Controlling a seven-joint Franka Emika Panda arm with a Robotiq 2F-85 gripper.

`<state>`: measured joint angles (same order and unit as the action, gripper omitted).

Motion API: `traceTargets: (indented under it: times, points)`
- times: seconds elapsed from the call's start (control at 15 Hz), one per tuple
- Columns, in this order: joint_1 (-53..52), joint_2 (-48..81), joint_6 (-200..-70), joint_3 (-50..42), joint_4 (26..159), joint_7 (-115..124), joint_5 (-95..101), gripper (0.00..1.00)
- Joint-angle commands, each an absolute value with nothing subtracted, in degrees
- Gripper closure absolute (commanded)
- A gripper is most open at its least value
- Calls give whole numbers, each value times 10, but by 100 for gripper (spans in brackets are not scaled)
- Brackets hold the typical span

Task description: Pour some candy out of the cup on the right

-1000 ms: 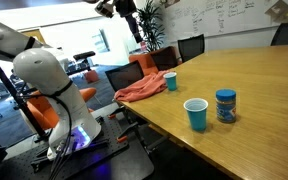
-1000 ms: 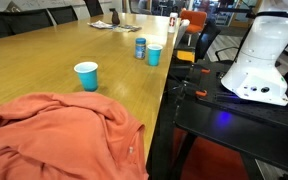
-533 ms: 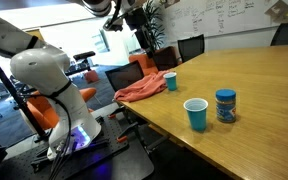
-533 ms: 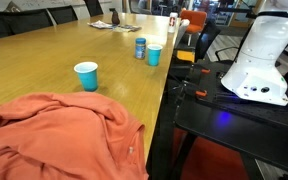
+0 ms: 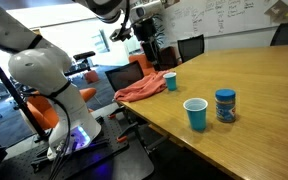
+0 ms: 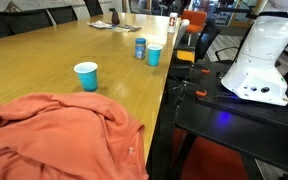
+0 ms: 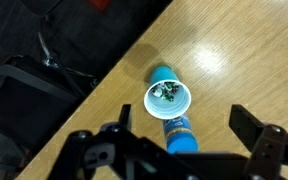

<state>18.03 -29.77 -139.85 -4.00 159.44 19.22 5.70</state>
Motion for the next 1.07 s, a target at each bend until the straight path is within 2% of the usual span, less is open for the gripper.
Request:
traceTargets:
  times: [0.0, 0.47, 1.0]
  points:
    - [182, -298, -1397, -38, 1594, 191, 55, 0]
    - [193, -207, -1456, -103, 1574, 128, 41, 0]
    - [192, -30, -1550, -166, 1504, 62, 24, 0]
